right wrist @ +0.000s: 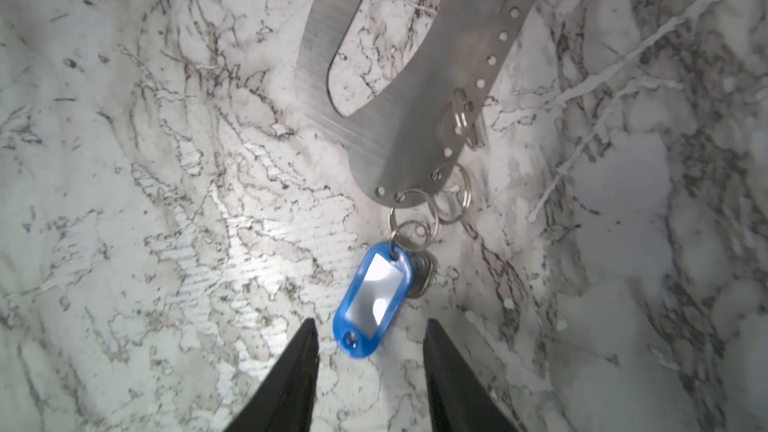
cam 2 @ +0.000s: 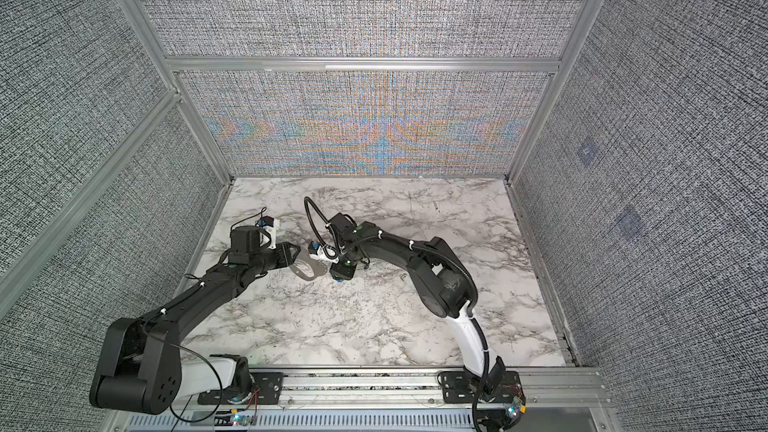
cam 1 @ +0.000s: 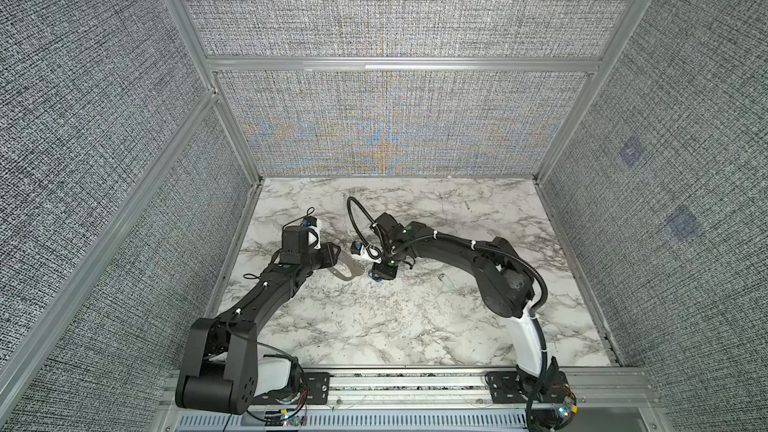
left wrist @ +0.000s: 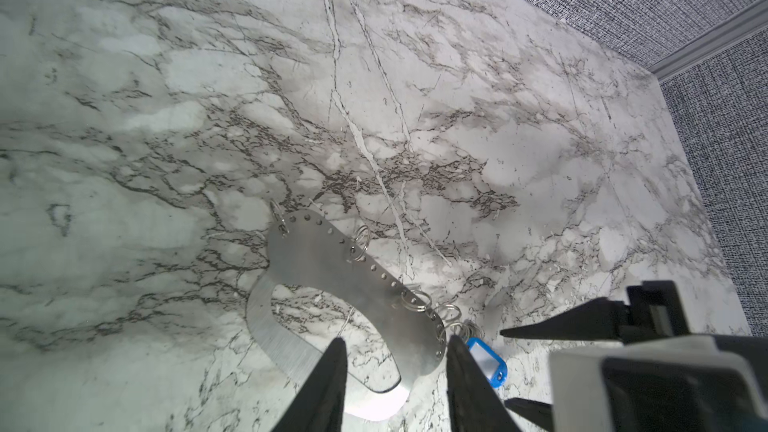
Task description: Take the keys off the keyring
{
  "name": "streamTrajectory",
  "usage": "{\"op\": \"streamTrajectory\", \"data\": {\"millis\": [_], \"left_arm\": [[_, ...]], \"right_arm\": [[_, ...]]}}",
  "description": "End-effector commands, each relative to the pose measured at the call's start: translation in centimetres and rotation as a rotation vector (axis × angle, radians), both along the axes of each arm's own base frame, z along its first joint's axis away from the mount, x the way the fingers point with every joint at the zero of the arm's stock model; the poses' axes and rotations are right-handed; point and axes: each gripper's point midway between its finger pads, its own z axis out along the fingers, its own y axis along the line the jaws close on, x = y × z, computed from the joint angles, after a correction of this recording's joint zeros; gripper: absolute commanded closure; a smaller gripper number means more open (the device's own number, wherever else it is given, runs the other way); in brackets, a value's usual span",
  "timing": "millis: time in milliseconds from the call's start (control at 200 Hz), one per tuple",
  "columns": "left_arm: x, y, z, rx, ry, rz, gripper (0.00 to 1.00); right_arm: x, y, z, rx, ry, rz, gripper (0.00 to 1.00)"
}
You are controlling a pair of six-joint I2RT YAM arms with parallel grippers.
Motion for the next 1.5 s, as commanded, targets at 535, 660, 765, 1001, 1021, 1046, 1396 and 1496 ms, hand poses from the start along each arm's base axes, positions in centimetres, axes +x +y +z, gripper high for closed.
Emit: {"op": "streamTrajectory", "data": {"millis": [535, 660, 765, 1001, 1021, 1046, 1396, 1496], "left_arm": [[-0.5, 0.4, -0.4, 0.026, -0.001, -0.002, 0.59], [-0.6, 0.3, -0.5, 0.027, 0.002, -0.005, 0.59], [-0.5, 0.3, -0.5, 0.025, 0.003, -0.007, 0.59], [-0.6, 0.2, -0.5, 0.02, 0.007, -0.011, 0.59], [-0.6, 0.2, -0.6, 0.02, 0.007, -0.011, 0.59], [-0.6, 0.2, -0.5, 0.02, 0.005, -0.01, 0.59], [-0.3, 0.3, 0.4, 0.022, -0.02, -0.005, 0.59], [-0.3, 0.3, 0.5, 0.026, -0.025, -0.006, 0.59]], "right_arm": [[-2.7, -1.7, -2.9, -0.108, -0.005, 0.07, 0.71], [-3.2, -2.7, -3.1, -0.141, 0.0, 0.081, 0.73], [-3.4, -3.5, -3.1, -0.156, 0.006, 0.074, 0.74], [-3.4, -5.1, -2.0, -0.144, 0.047, 0.015, 0.68], [-3.3, -5.1, -1.7, -0.134, 0.051, 0.002, 0.66], [-3.2, -5.0, -1.2, -0.12, 0.058, -0.011, 0.64], [-2.4, -0.7, 3.6, 0.069, 0.283, -0.148, 0.6], [-1.8, 0.0, 2.7, 0.044, 0.33, -0.189, 0.63]]}}
